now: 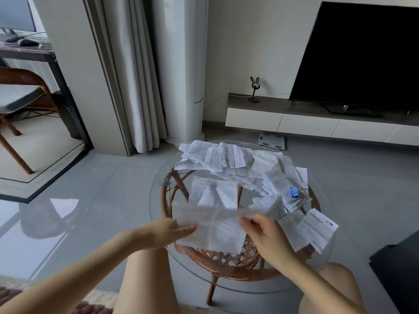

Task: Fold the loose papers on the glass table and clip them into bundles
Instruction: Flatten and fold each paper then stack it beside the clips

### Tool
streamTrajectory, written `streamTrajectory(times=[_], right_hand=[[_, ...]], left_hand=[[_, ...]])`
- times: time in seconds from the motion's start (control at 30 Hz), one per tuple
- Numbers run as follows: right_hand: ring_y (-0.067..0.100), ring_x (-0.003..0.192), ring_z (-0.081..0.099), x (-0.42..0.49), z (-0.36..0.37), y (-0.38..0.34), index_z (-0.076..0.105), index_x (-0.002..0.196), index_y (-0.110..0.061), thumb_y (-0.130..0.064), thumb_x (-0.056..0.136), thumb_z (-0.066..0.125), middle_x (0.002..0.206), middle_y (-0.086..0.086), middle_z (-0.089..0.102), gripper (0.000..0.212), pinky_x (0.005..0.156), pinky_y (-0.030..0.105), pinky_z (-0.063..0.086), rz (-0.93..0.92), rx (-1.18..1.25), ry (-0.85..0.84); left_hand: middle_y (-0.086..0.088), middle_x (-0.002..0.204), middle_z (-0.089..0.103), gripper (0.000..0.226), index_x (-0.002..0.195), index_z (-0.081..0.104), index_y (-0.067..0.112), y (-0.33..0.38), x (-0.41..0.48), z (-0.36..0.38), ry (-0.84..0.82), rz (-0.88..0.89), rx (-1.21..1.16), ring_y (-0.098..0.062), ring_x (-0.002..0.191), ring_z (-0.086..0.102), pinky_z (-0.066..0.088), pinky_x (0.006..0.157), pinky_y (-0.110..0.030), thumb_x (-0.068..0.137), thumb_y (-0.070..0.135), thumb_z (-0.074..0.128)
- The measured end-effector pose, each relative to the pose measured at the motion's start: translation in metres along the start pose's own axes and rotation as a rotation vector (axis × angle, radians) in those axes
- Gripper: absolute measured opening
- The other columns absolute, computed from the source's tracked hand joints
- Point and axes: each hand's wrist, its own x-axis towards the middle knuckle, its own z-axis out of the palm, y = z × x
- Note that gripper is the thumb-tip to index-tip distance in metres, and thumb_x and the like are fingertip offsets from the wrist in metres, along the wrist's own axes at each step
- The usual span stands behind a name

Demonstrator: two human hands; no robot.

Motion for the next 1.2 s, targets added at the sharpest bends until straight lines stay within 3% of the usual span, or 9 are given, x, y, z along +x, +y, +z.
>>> streamTrajectory(times=[0.13, 0.27, 0.37, 0.53, 0.73, 0.87, 1.03, 1.13, 1.2], right_hand=[[0.011, 0.048, 0.034, 0.033, 0.019, 0.002, 0.04, 0.059, -0.012, -0.026, 0.095, 0.051, 0.049, -0.006, 0.039, 0.04, 0.049, 0.026, 0.026, 0.238, -0.279, 0.131], [0.014, 0.054, 0.034, 0.047, 0.037, 0.0, 0.027, 0.058, -0.016, -0.021, 0.094, 0.045, 0.056, -0.003, 0.031, 0.041, 0.044, 0.021, 0.02, 0.389, -0.588, 0.071], [0.006, 0.051, 0.023, 0.048, 0.045, -0.005, 0.02, 0.059, -0.017, -0.019, 0.095, 0.044, 0.06, -0.004, 0.024, 0.043, 0.042, 0.019, 0.016, 0.38, -0.682, 0.036], [0.005, 0.05, 0.017, 0.048, 0.045, -0.004, 0.021, 0.058, -0.015, -0.015, 0.093, 0.045, 0.06, -0.004, 0.022, 0.042, 0.041, 0.021, 0.016, 0.375, -0.744, -0.024], [0.006, 0.049, 0.016, 0.052, 0.044, 0.009, 0.02, 0.057, -0.017, -0.02, 0.094, 0.05, 0.059, -0.005, 0.021, 0.047, 0.042, 0.02, 0.013, 0.347, -0.775, -0.036], [0.004, 0.049, 0.021, 0.057, 0.045, 0.017, 0.024, 0.057, -0.019, -0.024, 0.093, 0.055, 0.058, -0.006, 0.026, 0.048, 0.043, 0.018, 0.015, 0.334, -0.807, -0.029], [0.002, 0.047, 0.022, 0.059, 0.044, 0.02, 0.026, 0.055, -0.02, -0.029, 0.091, 0.06, 0.056, -0.008, 0.027, 0.05, 0.042, 0.016, 0.016, 0.326, -0.812, -0.03], [0.004, 0.049, 0.026, 0.058, 0.044, 0.021, 0.026, 0.056, -0.02, -0.031, 0.092, 0.058, 0.057, -0.008, 0.027, 0.05, 0.043, 0.017, 0.016, 0.324, -0.827, -0.023], [0.009, 0.057, 0.036, 0.057, 0.045, 0.021, 0.025, 0.057, -0.021, -0.032, 0.094, 0.056, 0.06, -0.009, 0.027, 0.049, 0.043, 0.017, 0.015, 0.323, -0.85, -0.022]], left_hand=[[0.006, 0.073, 0.051, 0.067, 0.077, 0.058, 0.008, 0.013, 0.001, -0.004, 0.109, -0.016, 0.084, -0.008, 0.067, 0.049, 0.039, 0.065, -0.016, 0.085, 0.07, 0.033], [0.002, 0.089, 0.064, 0.052, 0.111, 0.061, 0.019, 0.015, 0.01, 0.004, 0.295, -0.304, -0.154, -0.013, 0.076, 0.057, 0.039, 0.061, -0.02, 0.095, 0.058, 0.031], [0.002, 0.105, 0.068, 0.042, 0.137, 0.043, 0.025, 0.01, 0.02, 0.012, 0.417, -0.435, -0.073, -0.014, 0.089, 0.063, 0.045, 0.069, -0.023, 0.099, 0.042, 0.039], [0.002, 0.116, 0.059, 0.04, 0.136, 0.047, 0.024, 0.005, 0.041, 0.016, 0.48, -0.314, 0.134, -0.017, 0.108, 0.055, 0.042, 0.088, -0.027, 0.099, 0.038, 0.039], [-0.007, 0.109, 0.055, 0.044, 0.139, 0.036, 0.018, 0.007, 0.058, 0.028, 0.492, -0.382, 0.072, -0.022, 0.094, 0.057, 0.039, 0.068, -0.027, 0.098, 0.033, 0.04], [-0.005, 0.111, 0.054, 0.046, 0.142, 0.032, 0.021, 0.005, 0.058, 0.033, 0.452, -0.381, 0.108, -0.021, 0.096, 0.056, 0.042, 0.072, -0.027, 0.098, 0.032, 0.039], [-0.009, 0.095, 0.061, 0.051, 0.112, 0.065, 0.015, 0.003, 0.052, 0.036, 0.538, -0.242, 0.316, -0.027, 0.085, 0.061, 0.053, 0.071, -0.037, 0.063, 0.022, 0.08], [-0.015, 0.116, 0.065, 0.052, 0.103, 0.073, 0.016, 0.009, 0.057, 0.035, 0.54, -0.081, 0.369, -0.036, 0.108, 0.061, 0.049, 0.091, -0.047, 0.052, 0.011, 0.08], [-0.014, 0.141, 0.048, 0.045, 0.121, 0.065, 0.019, 0.025, 0.058, 0.033, 0.456, -0.049, 0.309, -0.036, 0.133, 0.042, 0.029, 0.111, -0.045, 0.076, 0.02, 0.072]])
